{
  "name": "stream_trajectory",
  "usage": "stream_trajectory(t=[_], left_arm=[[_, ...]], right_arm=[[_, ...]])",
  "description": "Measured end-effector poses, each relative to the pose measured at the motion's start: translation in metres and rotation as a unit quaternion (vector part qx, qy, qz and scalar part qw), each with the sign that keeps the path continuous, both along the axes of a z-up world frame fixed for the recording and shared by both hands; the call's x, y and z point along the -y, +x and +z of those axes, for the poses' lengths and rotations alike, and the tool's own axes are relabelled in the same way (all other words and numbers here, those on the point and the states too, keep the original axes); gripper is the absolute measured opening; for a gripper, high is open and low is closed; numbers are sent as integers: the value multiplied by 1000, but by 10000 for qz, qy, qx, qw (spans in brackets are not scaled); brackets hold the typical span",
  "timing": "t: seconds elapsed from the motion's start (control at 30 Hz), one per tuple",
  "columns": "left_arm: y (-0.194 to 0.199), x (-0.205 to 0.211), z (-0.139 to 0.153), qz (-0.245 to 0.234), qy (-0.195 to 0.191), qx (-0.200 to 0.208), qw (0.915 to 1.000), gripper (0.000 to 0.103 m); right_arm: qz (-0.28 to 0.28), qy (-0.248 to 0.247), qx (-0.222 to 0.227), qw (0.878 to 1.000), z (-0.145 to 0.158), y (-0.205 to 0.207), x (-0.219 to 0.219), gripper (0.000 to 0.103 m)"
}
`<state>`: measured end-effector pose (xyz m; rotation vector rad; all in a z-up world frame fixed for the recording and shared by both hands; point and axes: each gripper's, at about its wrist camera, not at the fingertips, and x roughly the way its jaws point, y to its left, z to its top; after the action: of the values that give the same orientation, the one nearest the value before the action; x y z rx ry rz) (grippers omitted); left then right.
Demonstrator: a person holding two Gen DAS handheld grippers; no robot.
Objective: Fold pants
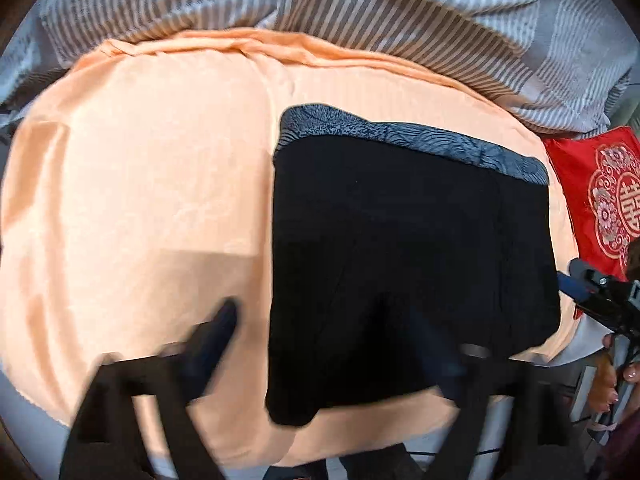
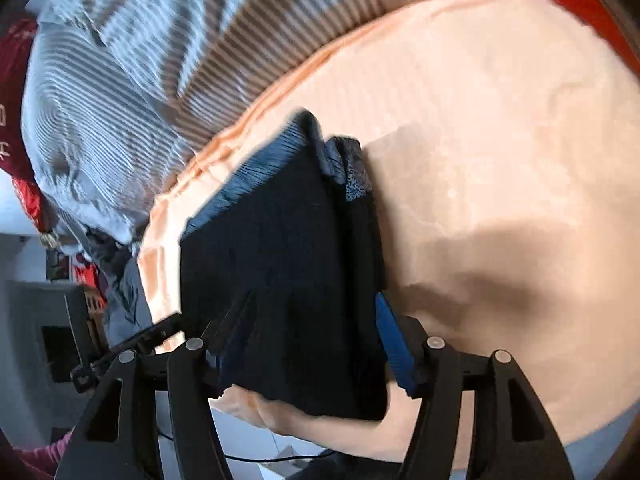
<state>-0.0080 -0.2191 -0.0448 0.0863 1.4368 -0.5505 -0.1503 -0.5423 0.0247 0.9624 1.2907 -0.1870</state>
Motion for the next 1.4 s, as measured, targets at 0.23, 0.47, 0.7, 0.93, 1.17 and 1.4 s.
stream_trajectory(t=[0.23,0.47,0.7,0.93,1.17,1.4], left_arm=[[-43,-34,13,-257,8,-252,9994,103],[-87,-84,16,-271,179,-479,9983,103],[-96,-118,21,188,253,-344,9989,102],[-94,-69,25,77,340,28,9994,103],[-76,-18,26,254,621,306,9973,103],[-61,2,22,377,849,452,9947,103]], right_arm=[[26,-182,199,9996,41,-19,-52,71],[537,-168,12,9984,49,-43,-112,72],[610,-212,-212,9977,52,-64,-131,76],[788,-709,-242,9941,64,-57,-130,82],[930,-1513,-430,9832,70,-32,-113,85],[1086,-2005,-445,9726,68,3,-101,103]])
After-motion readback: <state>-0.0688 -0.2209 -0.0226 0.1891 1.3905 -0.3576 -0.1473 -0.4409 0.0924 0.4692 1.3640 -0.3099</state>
